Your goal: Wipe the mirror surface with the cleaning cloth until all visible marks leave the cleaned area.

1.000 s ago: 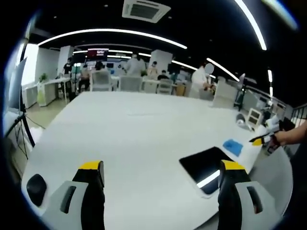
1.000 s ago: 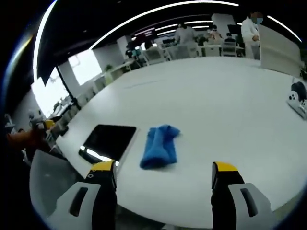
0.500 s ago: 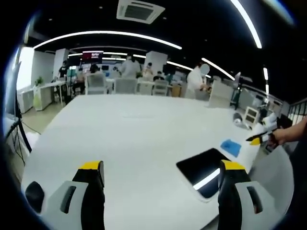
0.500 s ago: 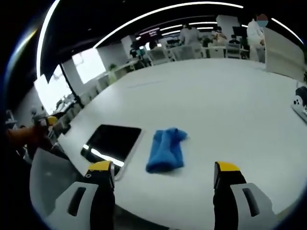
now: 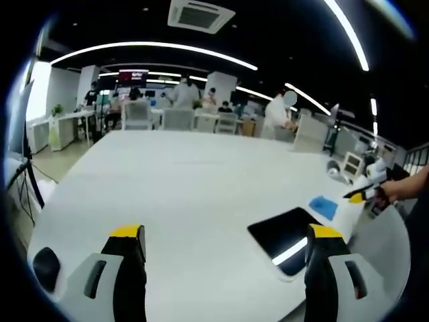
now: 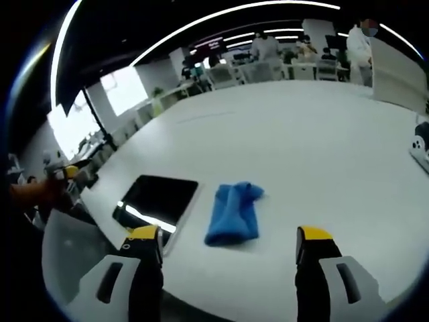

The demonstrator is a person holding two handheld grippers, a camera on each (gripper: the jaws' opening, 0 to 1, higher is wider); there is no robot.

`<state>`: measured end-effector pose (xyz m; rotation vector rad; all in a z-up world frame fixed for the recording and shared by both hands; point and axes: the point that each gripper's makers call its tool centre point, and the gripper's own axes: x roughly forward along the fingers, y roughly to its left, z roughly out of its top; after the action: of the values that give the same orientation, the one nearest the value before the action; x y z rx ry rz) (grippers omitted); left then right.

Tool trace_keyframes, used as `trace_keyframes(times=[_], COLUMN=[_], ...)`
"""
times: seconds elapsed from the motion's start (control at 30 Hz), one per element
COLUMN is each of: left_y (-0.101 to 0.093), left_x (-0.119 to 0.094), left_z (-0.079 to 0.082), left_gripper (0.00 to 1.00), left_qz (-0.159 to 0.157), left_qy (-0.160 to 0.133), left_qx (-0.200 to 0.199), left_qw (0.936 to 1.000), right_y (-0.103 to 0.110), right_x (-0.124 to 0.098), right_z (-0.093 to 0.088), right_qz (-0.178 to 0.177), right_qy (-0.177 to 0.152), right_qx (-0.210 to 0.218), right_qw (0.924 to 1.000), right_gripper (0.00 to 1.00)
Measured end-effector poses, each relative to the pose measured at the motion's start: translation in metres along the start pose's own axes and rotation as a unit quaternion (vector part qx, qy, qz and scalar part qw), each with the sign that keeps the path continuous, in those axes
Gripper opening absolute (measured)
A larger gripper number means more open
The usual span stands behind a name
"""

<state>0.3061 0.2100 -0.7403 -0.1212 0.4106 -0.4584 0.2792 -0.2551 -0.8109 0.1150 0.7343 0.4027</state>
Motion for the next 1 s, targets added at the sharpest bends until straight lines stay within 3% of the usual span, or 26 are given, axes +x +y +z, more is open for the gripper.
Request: trace_keyframes(times=[0.8, 1.0], left_y=[-0.003, -0.003], left_x=[0.001, 0.001], left_z=[0.003, 0.001], left_gripper=[1.00, 1.00], left_qz=[-0.005, -0.004], left_qy=[0.000, 0.003], left_qx=[0.000, 0.002], left_qw=[1.0000, 1.0000], right_y=[0.006, 0.002], right_x=[0.000, 0.001], right_z=[-0.008, -0.003], right_qz=[0.010, 0.000], right_qy=[0.013, 0.006], right_qx=[-0.023, 0.021], right_qw=[0.9996, 0.9998], right_gripper=[0.84, 0.83])
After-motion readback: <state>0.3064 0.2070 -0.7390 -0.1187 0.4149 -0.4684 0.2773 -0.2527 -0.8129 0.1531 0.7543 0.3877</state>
